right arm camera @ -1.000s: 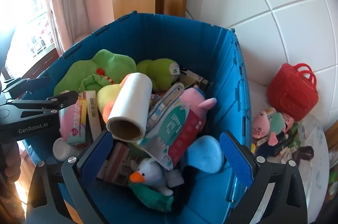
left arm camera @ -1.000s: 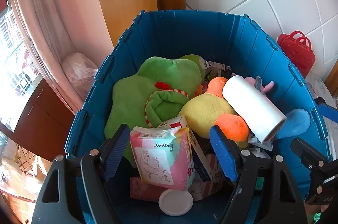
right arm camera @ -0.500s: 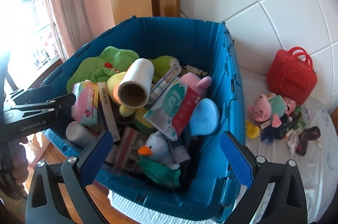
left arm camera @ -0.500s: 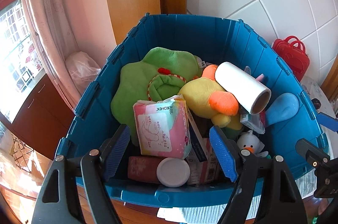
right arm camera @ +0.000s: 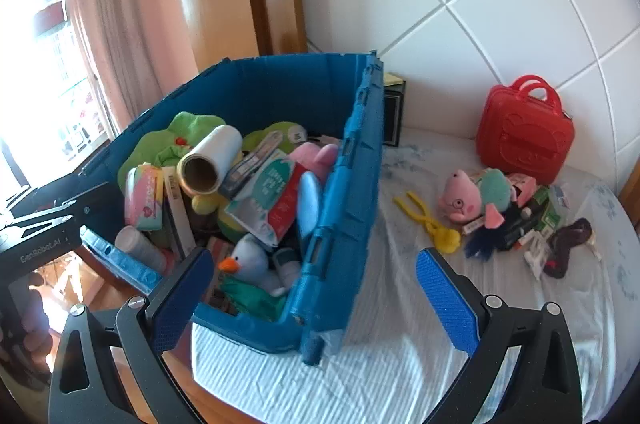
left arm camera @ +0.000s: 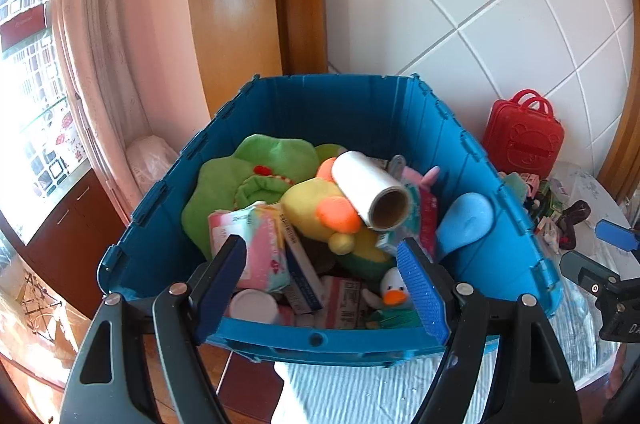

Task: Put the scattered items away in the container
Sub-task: 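Move both tools back from the crate toward the remaining items on the bed, then grasp the yellow snowball clip with the left tool while the right tool grasps the white wipes packet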

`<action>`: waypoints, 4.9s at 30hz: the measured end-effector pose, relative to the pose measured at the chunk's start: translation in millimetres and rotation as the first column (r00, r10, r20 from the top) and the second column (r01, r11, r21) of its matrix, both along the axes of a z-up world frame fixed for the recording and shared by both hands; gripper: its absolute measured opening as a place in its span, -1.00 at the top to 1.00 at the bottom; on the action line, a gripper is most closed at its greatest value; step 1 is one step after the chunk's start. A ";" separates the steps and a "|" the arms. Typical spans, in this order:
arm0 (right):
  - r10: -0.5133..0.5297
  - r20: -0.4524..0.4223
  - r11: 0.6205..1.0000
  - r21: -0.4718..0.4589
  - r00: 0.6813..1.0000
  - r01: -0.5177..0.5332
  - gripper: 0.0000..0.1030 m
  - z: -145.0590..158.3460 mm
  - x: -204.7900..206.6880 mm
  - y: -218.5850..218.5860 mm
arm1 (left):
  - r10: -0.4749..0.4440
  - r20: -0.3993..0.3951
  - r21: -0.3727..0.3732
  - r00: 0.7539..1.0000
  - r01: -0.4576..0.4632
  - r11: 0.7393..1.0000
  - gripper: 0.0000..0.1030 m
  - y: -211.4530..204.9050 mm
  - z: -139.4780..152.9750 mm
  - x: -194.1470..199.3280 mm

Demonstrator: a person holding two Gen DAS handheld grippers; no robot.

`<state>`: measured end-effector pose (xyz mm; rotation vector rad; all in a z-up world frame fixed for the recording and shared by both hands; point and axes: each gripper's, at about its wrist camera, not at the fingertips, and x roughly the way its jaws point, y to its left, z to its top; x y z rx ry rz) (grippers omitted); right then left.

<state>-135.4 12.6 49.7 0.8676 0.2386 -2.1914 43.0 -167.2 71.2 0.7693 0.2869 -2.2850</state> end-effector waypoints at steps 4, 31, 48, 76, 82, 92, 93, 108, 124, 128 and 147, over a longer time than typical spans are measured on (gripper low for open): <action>-0.049 -0.011 0.999 -0.026 0.999 0.048 -1.00 0.7 -18.4 64.4 | -0.037 -0.033 -0.028 0.999 0.036 0.999 -0.50 59.4 10.6 -27.2; -0.446 0.170 0.892 0.171 0.879 0.419 -1.00 -121.7 -175.7 331.7 | -0.302 0.144 0.226 0.942 0.265 0.937 -0.52 209.7 -121.2 -251.2; -0.452 0.349 0.886 0.280 0.821 0.369 -0.91 -249.5 -335.8 252.9 | -0.179 0.270 0.359 0.946 0.073 0.930 -0.52 104.6 -256.6 -403.3; -0.584 0.319 0.808 0.315 0.746 0.498 -0.98 -315.4 -431.8 220.4 | -0.153 0.354 0.397 0.923 0.000 0.918 -0.47 83.1 -322.0 -459.4; -0.540 0.202 0.811 0.386 0.817 0.440 -0.43 -314.3 -415.2 215.1 | -0.184 0.342 0.392 0.921 0.039 0.919 -0.06 92.9 -317.8 -452.8; -0.456 0.299 0.871 0.344 0.838 0.351 0.64 -309.1 -369.6 250.1 | -0.239 0.307 0.416 0.921 0.096 0.904 -0.05 130.3 -312.7 -421.5; -0.453 0.316 0.876 0.335 0.834 0.349 0.64 -308.8 -363.8 253.9 | -0.247 0.301 0.417 0.921 0.106 0.903 -0.05 135.5 -311.2 -419.1; -0.598 0.347 0.801 0.240 0.722 0.548 -0.29 -295.2 -423.2 257.0 | -0.237 0.262 0.382 0.936 0.124 0.916 -0.05 141.3 -293.3 -437.8; -0.229 0.296 0.925 0.362 0.927 0.112 0.24 -287.5 -331.3 256.6 | -0.261 0.338 0.390 0.904 0.118 0.913 -0.05 153.3 -317.6 -392.7; -0.223 0.323 0.932 0.348 0.920 0.103 0.16 -281.1 -307.2 266.7 | -0.267 0.345 0.400 0.900 0.116 0.909 -0.06 157.7 -317.6 -383.8; -0.249 0.279 0.931 0.333 0.927 0.150 -0.02 -278.8 -299.5 238.6 | -0.245 0.292 0.322 0.924 0.147 0.935 -0.04 186.4 -269.3 -373.1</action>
